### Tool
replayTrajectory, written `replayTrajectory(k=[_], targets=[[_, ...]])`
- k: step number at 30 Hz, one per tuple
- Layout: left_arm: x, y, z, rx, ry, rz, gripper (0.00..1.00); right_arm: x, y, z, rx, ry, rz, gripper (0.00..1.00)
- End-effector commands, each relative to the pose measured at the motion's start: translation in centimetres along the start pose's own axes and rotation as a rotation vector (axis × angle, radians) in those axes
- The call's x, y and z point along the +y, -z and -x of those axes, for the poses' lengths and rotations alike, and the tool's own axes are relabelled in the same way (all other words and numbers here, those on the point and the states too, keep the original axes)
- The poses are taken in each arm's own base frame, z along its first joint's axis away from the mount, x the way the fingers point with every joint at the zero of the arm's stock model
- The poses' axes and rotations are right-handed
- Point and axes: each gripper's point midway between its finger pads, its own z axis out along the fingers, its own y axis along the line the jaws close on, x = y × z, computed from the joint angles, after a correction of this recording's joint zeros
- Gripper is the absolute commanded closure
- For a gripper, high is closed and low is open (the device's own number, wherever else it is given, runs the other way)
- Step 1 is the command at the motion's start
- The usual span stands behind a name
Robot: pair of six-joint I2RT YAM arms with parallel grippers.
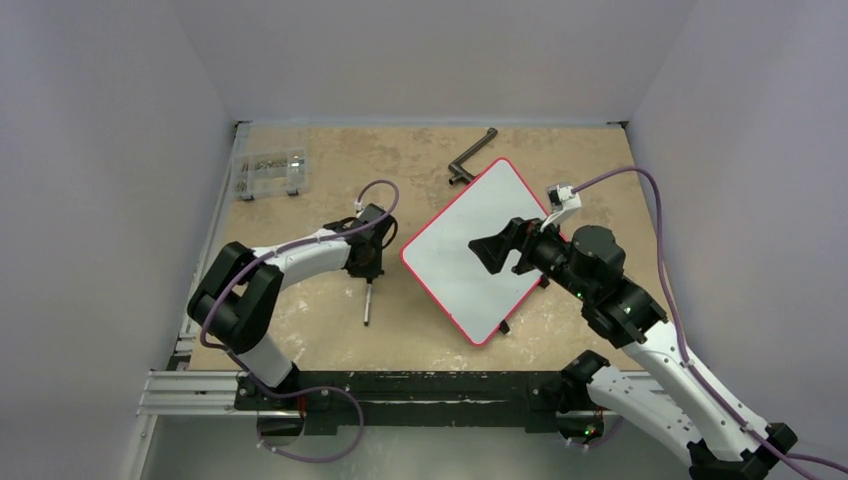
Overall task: Write a sentence on the whiteboard
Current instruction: Open the whiteboard marker at the center of the board.
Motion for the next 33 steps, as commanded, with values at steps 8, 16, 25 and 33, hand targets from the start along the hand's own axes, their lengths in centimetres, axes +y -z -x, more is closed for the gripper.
replayTrajectory(k=[8, 16, 25, 33], targets=[[2.5, 8.5, 3.2, -0.197, 0.192, 0.009, 1.0, 4.3, -0.2, 0.6, -0.033, 0.016, 0.248, 0.01], [3.9, 23.2, 7.9, -0.522, 0.456, -0.216, 1.0, 6.9, -1.8, 0.6, -0.078, -0.036, 0.437, 0.01], [3.3, 29.9, 10.5, -0.679, 0.874, -0.548, 1.0, 10.0, -2.5, 3.7, -0.205, -0.182, 0.615, 0.01], [0.6, 29.9, 12.9, -0.633, 1.126, -0.77, 1.0, 10.0, -4.9, 3.9, -0.272, -0.108, 0.6, 0.01]])
